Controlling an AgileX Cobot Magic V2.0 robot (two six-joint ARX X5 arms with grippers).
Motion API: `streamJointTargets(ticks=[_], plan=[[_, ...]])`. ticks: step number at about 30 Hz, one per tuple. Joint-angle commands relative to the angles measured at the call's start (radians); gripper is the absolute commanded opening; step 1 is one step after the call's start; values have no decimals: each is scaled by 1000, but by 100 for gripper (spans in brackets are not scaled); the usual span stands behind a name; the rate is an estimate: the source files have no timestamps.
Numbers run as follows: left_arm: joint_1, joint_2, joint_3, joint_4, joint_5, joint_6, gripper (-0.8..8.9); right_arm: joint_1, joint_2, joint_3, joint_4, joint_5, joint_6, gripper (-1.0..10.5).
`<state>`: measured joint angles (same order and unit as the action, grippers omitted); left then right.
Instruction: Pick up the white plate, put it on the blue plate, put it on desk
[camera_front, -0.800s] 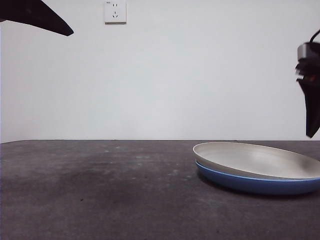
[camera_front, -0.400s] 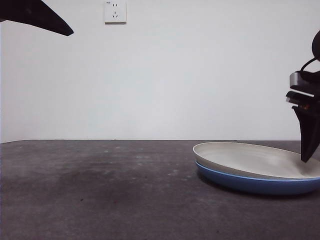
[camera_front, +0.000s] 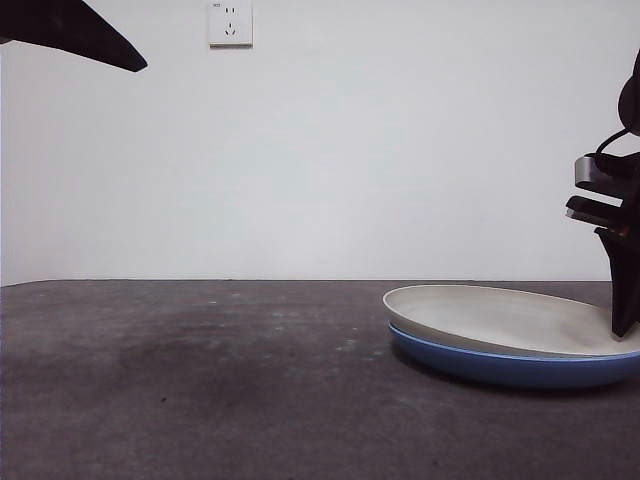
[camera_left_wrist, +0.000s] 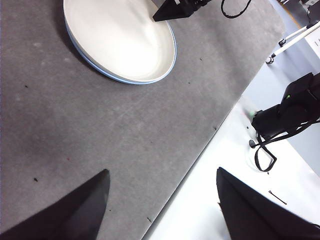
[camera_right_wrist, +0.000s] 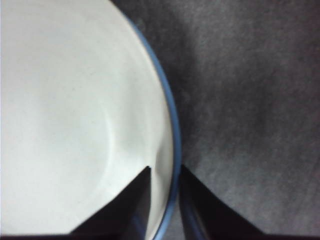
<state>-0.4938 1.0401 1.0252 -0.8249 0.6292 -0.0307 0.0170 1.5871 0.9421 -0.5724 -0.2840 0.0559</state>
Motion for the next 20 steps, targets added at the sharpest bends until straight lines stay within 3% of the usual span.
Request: streamJointTargets(ticks=[1,12,20], plan=[[-7,5,8,10,7,18,343,-1,28,19,5,-2,6,48],[-7,5,8,10,7,18,342,-6,57,19,19,0,12,8],[-7,5,8,10,7,19,342,-6,-60,19,15,-8,26,8]])
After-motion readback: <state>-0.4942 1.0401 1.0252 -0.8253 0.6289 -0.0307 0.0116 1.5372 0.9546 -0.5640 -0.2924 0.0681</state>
